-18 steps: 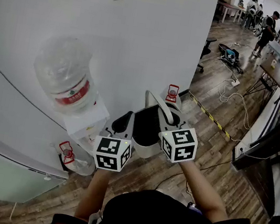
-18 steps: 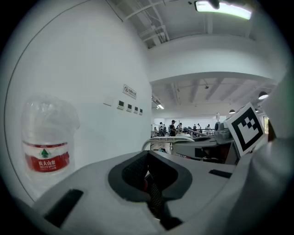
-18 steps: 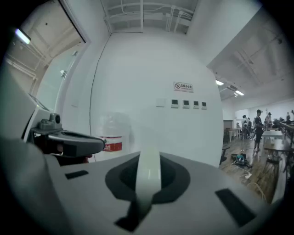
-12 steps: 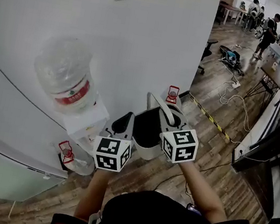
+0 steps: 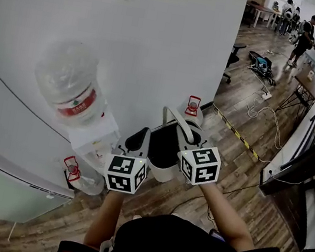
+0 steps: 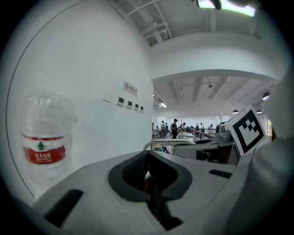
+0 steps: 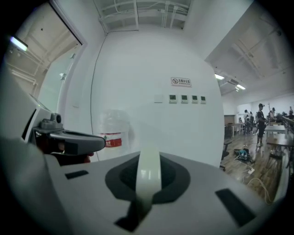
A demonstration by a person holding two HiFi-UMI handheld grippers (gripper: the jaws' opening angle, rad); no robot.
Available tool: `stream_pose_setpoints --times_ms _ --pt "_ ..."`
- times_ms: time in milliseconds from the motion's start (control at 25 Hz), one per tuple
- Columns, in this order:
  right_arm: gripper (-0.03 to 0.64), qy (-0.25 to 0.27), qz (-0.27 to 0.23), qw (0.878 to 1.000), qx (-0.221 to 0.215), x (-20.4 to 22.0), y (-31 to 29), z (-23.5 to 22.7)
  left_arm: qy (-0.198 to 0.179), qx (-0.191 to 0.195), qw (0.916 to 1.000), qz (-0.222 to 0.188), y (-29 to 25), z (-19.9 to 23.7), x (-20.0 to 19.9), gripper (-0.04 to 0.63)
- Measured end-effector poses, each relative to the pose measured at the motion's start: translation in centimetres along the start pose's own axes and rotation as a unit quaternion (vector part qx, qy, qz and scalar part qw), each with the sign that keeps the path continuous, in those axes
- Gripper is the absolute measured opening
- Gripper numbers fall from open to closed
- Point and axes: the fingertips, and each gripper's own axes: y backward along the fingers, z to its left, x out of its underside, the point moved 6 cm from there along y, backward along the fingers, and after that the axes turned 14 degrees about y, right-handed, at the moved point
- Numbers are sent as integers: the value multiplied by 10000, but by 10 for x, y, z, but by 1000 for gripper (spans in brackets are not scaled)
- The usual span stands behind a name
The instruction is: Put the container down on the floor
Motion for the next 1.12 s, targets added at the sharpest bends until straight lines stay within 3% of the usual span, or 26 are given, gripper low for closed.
stream_pose_setpoints --times_ms 560,1120 --pt "29 9 -23 9985 -542 33 7 -32 115 -436 9990 -33 -22 -37 26 12" --pt "29 -73 40 9973 -736 41 -23 -41 199 -709 9973 19 -31 -24 32 12"
